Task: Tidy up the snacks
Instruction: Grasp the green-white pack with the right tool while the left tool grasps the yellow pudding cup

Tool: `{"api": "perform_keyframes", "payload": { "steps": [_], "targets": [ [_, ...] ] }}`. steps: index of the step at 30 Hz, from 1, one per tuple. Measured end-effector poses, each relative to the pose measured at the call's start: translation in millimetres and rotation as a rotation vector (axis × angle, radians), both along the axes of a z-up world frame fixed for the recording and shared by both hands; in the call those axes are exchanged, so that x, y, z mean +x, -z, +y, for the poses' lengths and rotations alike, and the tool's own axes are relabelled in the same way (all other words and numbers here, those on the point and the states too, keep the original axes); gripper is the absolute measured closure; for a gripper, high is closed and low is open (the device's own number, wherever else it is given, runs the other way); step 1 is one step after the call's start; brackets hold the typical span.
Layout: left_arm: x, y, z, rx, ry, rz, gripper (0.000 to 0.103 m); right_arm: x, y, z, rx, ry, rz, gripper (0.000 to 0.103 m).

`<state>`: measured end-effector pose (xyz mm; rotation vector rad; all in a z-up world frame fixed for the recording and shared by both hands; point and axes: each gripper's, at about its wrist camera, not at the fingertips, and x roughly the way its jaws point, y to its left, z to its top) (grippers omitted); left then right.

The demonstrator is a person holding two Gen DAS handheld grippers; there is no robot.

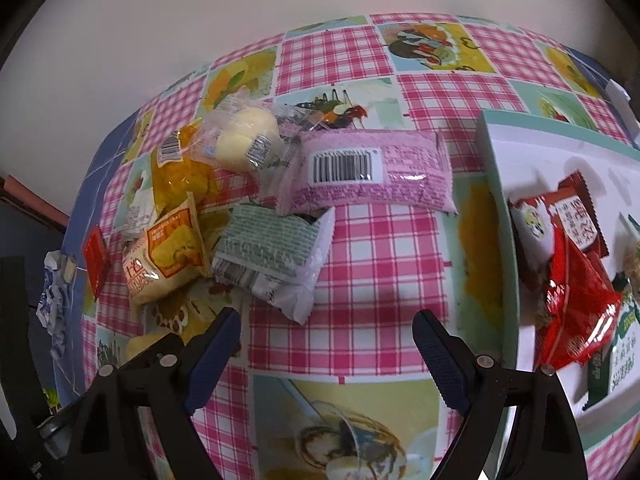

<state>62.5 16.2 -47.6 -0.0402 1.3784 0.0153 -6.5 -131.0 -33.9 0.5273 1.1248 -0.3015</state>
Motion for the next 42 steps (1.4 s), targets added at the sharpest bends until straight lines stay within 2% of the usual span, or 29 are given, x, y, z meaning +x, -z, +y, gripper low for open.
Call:
{"api": "perform_keyframes", "payload": {
  "steps": [11,20,22,26,27,42],
  "targets": [
    [35,-10,10,-0.019,-0.022,-0.011,0.056,36,4,10,-0.019,-0.011,-0.010,0.013],
    [30,-11,8,0.003,-0.002,-0.017,0.056,57,10,19,-0.063,-0.026,-0.005,0.013],
    [31,-13,8,0.004,-0.001,-0.018,0.056,57,11,19,-0.069,-0.028,-0.007,0.014],
    [33,-15,8,0.010,0.000,-0.025,0.056,55,10,19,-0.106,-0.040,0.006,0.027],
    [28,-5,8,0.010,-0.001,-0.027,0.056,54,10,18,-0.100,-0.038,0.005,0.027],
    [17,-5,5,0.033,0.015,-0.046,0.056,26,11,3,-0.111,0.007,0.035,0.034]
  ]
}}
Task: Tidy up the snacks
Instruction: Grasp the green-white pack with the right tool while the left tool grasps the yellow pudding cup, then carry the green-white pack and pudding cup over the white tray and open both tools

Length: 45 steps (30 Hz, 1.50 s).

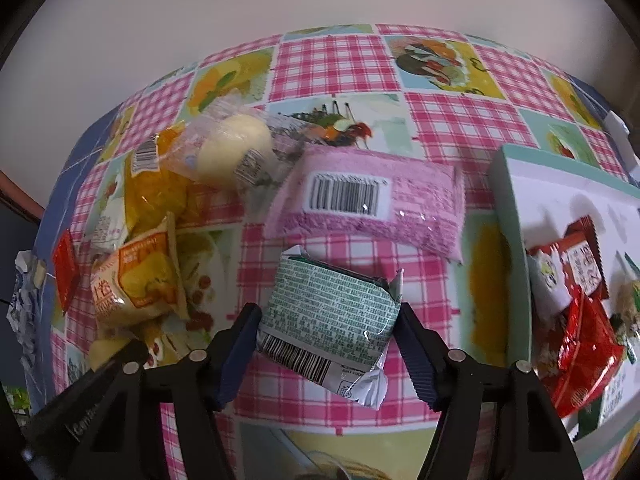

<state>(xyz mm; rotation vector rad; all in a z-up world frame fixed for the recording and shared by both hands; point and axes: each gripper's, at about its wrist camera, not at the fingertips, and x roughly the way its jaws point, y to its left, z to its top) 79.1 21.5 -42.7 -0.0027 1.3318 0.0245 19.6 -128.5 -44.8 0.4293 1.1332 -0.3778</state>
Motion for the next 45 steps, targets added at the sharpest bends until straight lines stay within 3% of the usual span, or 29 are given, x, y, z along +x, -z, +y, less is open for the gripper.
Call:
{"api": "perform_keyframes", "payload": {
  "steps": [11,19,33,45],
  "targets": [
    [-15,-4,0,-0.086,0.015,0.063,0.056,-35,-3,-4,0.054,0.029,0.030,0.037],
    [-30,-7,3,-0.169,0.011,0.095,0.057,-54,-19,-9,0.114,0.054,-0.014,0.037],
    [-51,-67,-10,-0.259,0.079,-0.025,0.057,-78,-76,-26,0.090,0.106,-0.126,0.037],
    [-71,-93,-65,-0.274,0.253,-0.101,0.057,-122,-93,-90,0.066,0.321,-0.142,0.037]
  ]
}}
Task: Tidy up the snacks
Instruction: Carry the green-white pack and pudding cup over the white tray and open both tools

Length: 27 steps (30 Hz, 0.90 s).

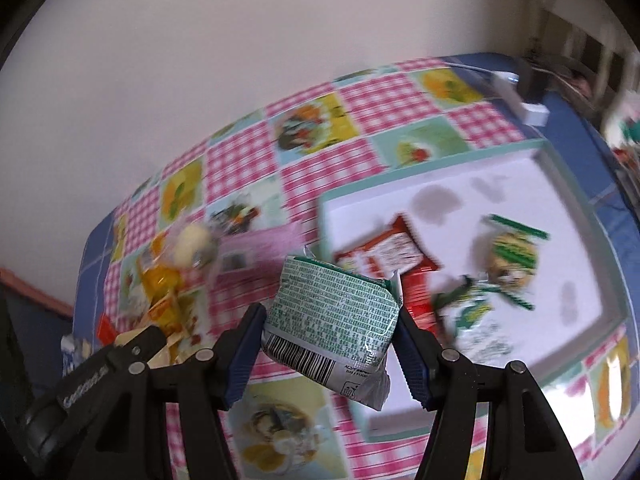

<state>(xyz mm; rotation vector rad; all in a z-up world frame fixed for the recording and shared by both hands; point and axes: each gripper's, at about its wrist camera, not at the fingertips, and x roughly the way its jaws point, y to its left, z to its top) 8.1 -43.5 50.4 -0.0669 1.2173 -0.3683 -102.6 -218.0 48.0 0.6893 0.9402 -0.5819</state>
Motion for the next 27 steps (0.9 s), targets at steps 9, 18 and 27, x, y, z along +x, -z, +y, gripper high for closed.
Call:
{"api": "perform_keyframes", "payload": {
  "steps": [9,18,27],
  "targets": [
    [-35,-8,-60,0.003,0.192,-0.054,0.056,-48,6,-61,0.001,0.211,0.036,0.037],
    [-57,-6,-120,0.008,0.343,-0.101,0.058,-77,20,-103,0.014,0.336,0.062,0.037],
    [-60,0,-160,0.008,0.409,-0.122,0.058,-82,37,-128,0.034,0.370,0.081,0.037]
  ]
}}
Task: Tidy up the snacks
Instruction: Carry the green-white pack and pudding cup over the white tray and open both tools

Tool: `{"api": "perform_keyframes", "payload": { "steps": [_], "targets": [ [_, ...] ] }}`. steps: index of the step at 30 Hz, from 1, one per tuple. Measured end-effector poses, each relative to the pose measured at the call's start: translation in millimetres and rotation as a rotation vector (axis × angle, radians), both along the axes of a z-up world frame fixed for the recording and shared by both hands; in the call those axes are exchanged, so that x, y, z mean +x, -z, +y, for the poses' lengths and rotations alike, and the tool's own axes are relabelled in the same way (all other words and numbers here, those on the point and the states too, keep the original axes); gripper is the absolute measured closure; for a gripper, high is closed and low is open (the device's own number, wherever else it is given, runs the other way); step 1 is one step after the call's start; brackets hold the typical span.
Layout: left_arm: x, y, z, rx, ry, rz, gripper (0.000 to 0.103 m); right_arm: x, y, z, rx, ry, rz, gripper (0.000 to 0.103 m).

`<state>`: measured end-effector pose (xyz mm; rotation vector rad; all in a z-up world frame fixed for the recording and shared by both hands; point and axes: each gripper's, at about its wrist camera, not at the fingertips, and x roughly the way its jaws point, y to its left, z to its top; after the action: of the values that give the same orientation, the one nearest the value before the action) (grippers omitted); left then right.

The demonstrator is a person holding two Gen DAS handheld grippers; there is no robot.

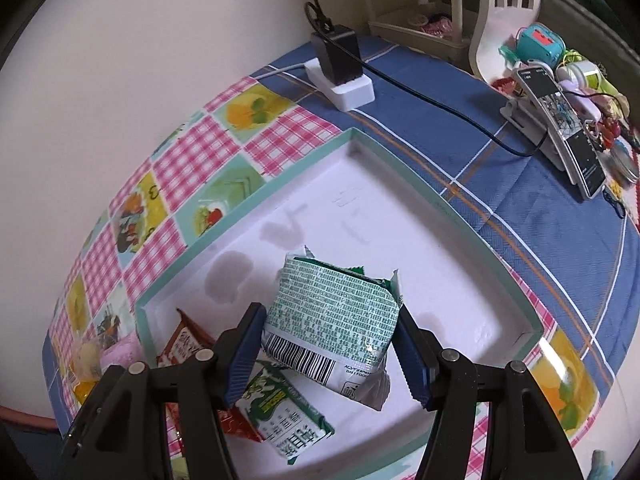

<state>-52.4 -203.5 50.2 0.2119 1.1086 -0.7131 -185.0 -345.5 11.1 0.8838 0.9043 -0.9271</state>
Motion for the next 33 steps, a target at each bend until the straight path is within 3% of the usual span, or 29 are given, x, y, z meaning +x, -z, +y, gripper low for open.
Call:
{"api": "perform_keyframes", "payload": {
  "steps": [3,13,25,27,33],
  "targets": [
    [9,5,7,0.029,-0.034,-0.012,0.058,-2,4,-2,0.024,0.009,-0.001,0.037],
    [54,32,52,0.057,-0.191,0.091,0.058,7,14,6,0.056,-0.037,0.035,0.037],
    [60,74,44,0.104,-0.180,0.121,0.058,9,15,8,0.071,-0.050,0.042,0.037],
    [62,77,45,0.095,-0.184,0.130,0.063,9,16,8,0.070,-0.054,0.042,0.037],
    [66,74,45,0.097,-0.188,0.147,0.064,9,16,6,0.071,-0.051,0.042,0.037]
  ]
}}
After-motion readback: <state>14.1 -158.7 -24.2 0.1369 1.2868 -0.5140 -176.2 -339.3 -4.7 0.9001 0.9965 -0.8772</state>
